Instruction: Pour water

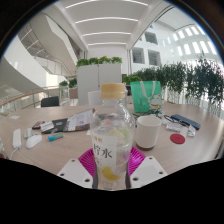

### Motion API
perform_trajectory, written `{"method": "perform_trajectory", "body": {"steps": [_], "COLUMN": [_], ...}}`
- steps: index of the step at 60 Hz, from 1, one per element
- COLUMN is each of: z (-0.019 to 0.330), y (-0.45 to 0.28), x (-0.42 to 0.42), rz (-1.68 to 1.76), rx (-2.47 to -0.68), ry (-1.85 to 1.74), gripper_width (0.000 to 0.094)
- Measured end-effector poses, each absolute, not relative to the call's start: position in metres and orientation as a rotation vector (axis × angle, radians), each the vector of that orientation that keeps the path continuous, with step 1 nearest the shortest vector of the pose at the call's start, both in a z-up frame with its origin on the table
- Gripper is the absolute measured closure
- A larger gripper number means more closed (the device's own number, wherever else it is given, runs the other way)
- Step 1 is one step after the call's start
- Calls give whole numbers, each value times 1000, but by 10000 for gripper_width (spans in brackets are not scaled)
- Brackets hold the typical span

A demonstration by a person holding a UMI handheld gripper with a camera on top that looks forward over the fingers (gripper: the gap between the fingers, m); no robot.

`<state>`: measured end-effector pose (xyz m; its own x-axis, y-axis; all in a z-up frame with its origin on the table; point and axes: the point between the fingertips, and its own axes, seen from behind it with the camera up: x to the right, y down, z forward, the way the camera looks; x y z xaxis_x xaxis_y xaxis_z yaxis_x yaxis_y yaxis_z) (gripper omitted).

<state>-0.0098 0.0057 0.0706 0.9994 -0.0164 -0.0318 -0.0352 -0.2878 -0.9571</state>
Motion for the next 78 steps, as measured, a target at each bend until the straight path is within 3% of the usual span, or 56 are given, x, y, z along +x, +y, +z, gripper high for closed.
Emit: {"method": "perform_trajectory", "body": {"steps": [7, 16, 24, 30, 38, 48, 55, 62, 68, 72, 78], "z": [96, 162, 158, 158, 205, 222, 220, 227, 235, 240, 308], "y": [23, 71, 110, 129, 128, 145, 149, 138, 141, 129, 138], "x": [-29, -30, -11, -14, -9, 0, 8, 9, -8, -5, 31], "rz": [260, 767, 1219, 1589, 1915, 2060, 2069, 2099, 1996, 1842, 1402], "rx": [-1909, -1828, -1751, -1578, -1347, -1062, -1004, -1025, -1252, -1459, -1650], "ry": [152, 560, 982, 1293, 1453, 1643, 1682, 1649, 1489, 1159, 815], "gripper_width": [570, 572, 572, 572, 572, 572, 572, 572, 571, 569, 562]}}
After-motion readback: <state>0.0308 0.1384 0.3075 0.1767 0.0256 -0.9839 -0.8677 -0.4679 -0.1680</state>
